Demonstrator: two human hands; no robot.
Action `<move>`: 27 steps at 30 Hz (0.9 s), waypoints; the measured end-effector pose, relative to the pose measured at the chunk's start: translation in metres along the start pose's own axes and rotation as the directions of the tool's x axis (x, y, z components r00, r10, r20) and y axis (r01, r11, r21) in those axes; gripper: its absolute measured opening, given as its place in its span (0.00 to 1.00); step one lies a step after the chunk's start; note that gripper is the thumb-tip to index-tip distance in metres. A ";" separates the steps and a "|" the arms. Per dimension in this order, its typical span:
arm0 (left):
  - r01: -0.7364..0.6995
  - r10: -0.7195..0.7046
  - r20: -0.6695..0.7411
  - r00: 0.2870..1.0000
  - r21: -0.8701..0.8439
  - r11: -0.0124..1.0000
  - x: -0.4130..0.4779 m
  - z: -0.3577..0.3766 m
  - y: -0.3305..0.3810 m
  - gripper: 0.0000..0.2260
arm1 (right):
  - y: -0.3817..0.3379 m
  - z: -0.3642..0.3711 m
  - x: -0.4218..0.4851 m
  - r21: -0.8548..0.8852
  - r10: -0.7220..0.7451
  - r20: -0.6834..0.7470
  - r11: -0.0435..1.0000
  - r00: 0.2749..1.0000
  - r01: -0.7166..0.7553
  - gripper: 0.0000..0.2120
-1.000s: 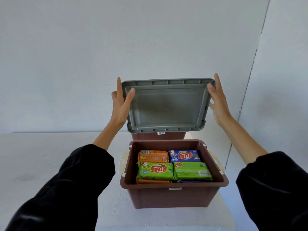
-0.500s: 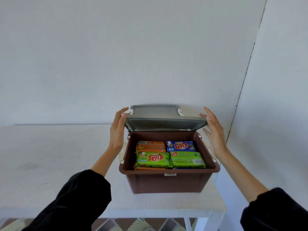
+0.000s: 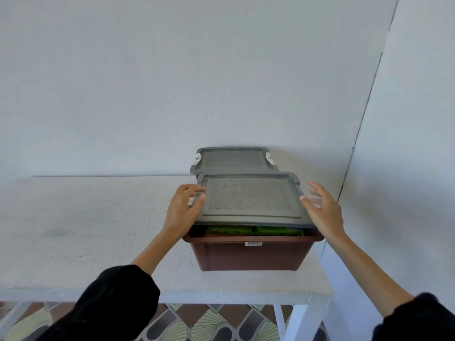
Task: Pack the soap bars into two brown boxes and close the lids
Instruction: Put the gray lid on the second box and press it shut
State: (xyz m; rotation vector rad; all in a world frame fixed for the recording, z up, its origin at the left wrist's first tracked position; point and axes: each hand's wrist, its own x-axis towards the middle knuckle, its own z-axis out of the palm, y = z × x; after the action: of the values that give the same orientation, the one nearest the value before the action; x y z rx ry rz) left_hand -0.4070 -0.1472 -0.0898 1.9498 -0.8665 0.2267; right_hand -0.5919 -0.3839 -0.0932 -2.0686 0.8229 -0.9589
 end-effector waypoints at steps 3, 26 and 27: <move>-0.008 0.000 0.038 0.999 0.205 0.979 0.019 0.003 0.007 0.15 | -0.008 -0.006 0.023 -0.135 -0.088 -0.007 0.987 0.996 0.086 0.21; -0.032 -0.300 0.378 0.876 0.666 0.746 0.008 0.027 0.003 0.27 | 0.000 0.019 0.023 -0.576 0.325 0.425 0.817 0.845 -0.024 0.33; -0.001 -0.309 0.345 0.886 0.669 0.743 0.007 0.027 0.003 0.27 | 0.000 0.018 0.024 -0.552 0.335 0.414 0.832 0.846 -0.059 0.35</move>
State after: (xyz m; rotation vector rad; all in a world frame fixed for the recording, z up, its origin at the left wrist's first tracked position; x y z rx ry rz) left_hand -0.4092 -0.1736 -0.0980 2.8078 -0.9784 -0.0321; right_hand -0.5643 -0.3965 -0.0932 -2.4563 1.0690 -0.0386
